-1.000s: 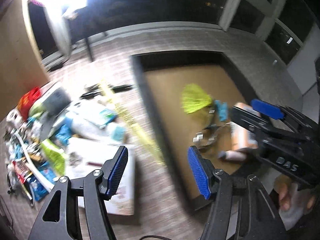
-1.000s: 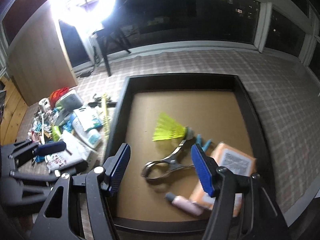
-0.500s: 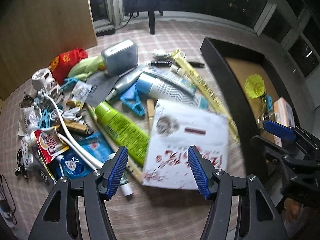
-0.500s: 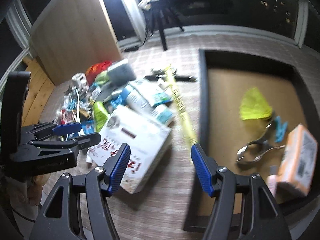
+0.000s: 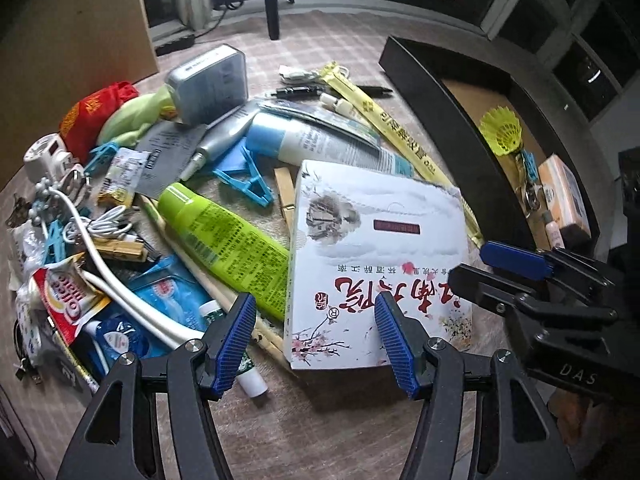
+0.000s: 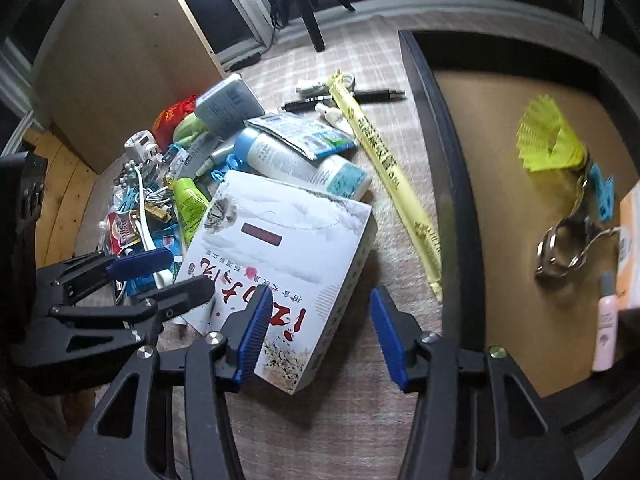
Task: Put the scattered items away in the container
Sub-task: 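Grasp the white printed box with both grippers from its sides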
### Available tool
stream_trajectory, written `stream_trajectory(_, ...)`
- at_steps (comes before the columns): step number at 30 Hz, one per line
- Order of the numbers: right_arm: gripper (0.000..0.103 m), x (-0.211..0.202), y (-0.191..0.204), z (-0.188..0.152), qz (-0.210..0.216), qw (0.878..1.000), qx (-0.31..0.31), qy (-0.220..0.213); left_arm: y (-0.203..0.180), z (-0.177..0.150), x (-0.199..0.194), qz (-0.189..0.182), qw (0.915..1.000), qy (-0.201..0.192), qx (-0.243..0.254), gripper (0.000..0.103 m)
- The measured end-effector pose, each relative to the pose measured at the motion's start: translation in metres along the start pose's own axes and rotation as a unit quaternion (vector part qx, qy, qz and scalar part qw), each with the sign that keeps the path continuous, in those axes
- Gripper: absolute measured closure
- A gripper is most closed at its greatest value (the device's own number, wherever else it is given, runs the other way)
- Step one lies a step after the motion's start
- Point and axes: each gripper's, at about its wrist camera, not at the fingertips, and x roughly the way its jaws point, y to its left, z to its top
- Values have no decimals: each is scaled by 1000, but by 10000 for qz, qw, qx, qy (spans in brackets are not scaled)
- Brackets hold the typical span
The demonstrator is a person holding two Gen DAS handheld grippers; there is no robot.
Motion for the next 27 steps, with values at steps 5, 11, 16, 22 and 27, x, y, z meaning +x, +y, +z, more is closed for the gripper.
stream_trajectory(5, 55, 8, 4, 1, -72, 9999, -30, 75, -4, -1, 4, -201, 9997, 24, 108, 45)
stream_trajectory(11, 61, 14, 4, 6, 62, 9997, 23, 221, -4, -1, 7, -422, 9991, 67, 72, 49)
stream_trajectory(16, 61, 15, 2, 7, 207, 9992, 154, 311, -5, -3, 6, -417, 9991, -4, 90, 49)
stream_trajectory(22, 61, 12, 0, 8, 457, 9979, 362, 273, -6, -3, -2, -346, 9993, -117, 85, 49)
stream_trajectory(27, 61, -3, 4, 13, 522, 9980, 320, 124, -7, 1, -18, -329, 9989, -323, -13, 49)
